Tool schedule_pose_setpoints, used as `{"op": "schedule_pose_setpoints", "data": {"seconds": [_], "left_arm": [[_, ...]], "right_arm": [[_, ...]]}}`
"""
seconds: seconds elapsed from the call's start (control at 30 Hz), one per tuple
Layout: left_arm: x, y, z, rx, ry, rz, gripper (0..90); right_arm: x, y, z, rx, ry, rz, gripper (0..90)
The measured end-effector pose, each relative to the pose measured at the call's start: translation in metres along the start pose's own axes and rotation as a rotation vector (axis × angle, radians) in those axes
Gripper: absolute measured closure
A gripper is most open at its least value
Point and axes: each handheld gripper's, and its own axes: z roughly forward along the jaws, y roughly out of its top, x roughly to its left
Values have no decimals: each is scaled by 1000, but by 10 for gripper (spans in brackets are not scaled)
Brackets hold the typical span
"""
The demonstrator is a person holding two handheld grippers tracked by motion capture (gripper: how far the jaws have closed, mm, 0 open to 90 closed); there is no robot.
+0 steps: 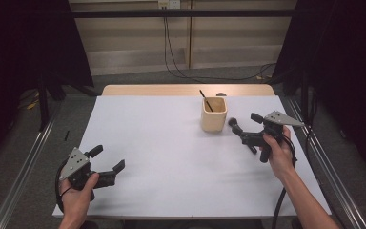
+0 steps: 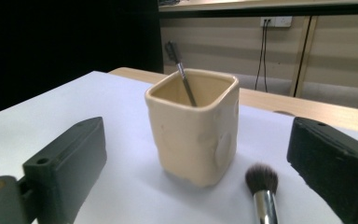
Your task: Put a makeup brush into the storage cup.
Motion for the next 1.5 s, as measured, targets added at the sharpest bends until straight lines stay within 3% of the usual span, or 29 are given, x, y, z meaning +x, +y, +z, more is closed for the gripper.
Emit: {"op": "schedule_pose_setpoints", "data": {"seconds": [0.17, 0.43, 1.03, 1.5], "left_arm": [[0, -2, -3, 4, -7, 6, 29], [-2, -2, -5, -2, 3, 1, 29], [-4, -3, -9, -3, 6, -9, 29], [-8, 0, -11, -4, -7, 17, 29]], "right_arm": [[3, -7, -15, 19, -40, 31, 17], [8, -22, -35, 24, -60, -14, 16], [14, -48, -77, 24, -127, -20, 18], [19, -60, -93, 10, -108, -27, 5]]}}
